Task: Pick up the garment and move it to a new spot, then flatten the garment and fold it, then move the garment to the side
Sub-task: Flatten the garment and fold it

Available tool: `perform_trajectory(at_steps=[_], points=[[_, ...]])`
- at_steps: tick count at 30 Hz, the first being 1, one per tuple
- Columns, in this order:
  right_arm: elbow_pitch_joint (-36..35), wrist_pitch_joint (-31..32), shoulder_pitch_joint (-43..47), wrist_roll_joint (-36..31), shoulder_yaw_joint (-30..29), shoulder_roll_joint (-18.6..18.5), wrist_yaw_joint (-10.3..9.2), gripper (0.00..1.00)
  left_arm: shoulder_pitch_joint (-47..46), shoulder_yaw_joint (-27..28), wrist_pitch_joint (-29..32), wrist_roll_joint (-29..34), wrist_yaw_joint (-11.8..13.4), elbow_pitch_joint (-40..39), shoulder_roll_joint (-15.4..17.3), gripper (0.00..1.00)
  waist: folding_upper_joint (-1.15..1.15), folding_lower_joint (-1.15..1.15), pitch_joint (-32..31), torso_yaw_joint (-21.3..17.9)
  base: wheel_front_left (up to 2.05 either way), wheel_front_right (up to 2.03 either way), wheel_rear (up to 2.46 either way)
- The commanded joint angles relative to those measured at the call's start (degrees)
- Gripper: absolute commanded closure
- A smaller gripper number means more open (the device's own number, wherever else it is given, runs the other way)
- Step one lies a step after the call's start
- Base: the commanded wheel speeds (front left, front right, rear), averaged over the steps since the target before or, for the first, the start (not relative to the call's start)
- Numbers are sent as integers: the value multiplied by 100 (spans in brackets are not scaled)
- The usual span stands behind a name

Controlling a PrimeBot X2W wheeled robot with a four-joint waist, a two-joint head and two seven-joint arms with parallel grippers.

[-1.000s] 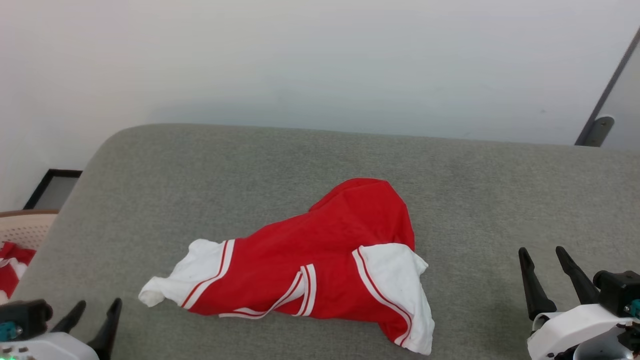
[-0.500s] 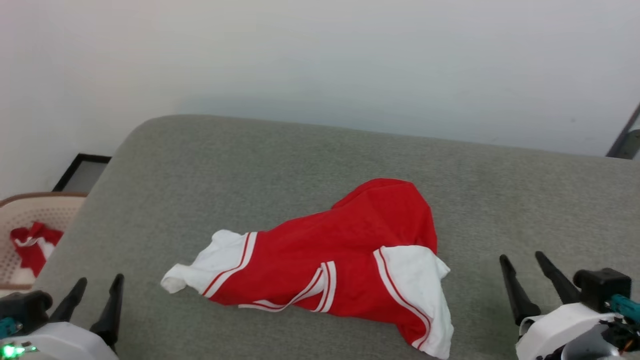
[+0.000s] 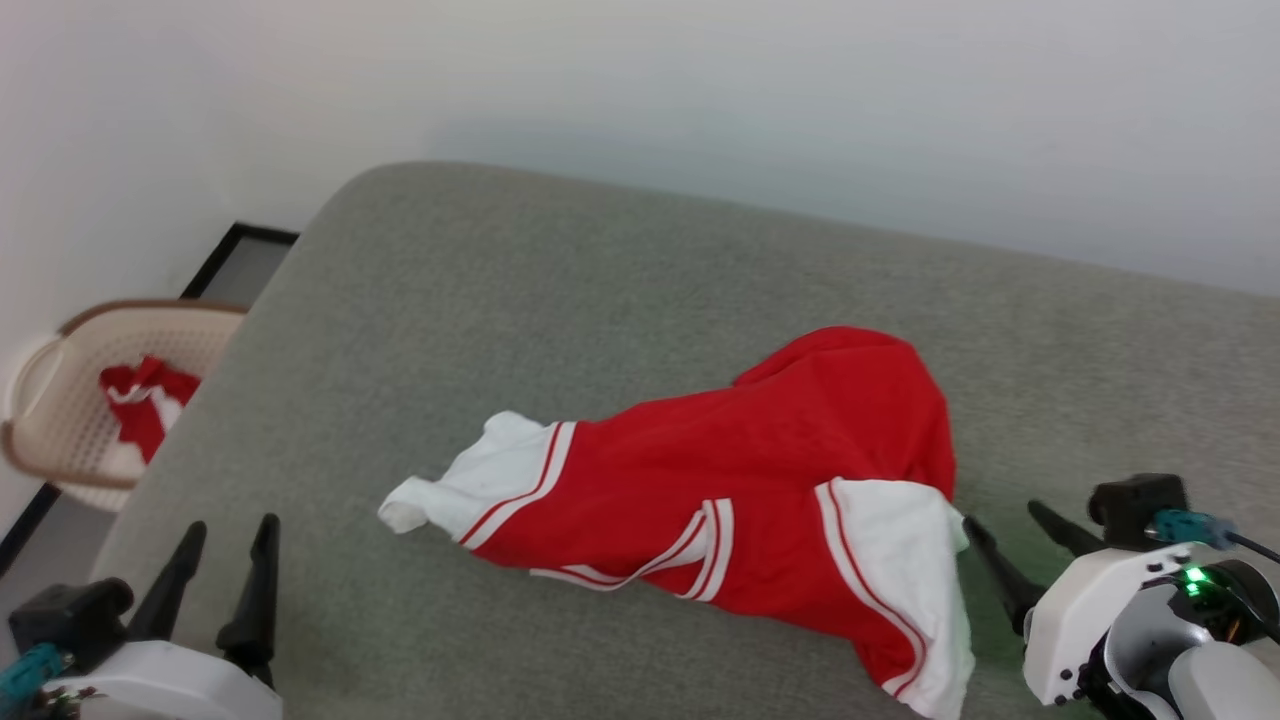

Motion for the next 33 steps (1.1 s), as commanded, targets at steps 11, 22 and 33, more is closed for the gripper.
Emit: perform_trajectory(at_steps=[11,22,33], points=[[822,493,-680,408,973,-377,-9,0,-228,584,0,647,-608,476,-629,0,0,0,391,408,0,0,0],[1322,261,-1076,701,1890,-687,-9,100,-258,907,0,926,-871,802,-852,0,0,0,305,391,0,0,0],[918,20,-1152,594,1817,-1172,-9,100,29,1172,-1,1037,-954,867,-841,0,0,0,-22,150,0,0,0]])
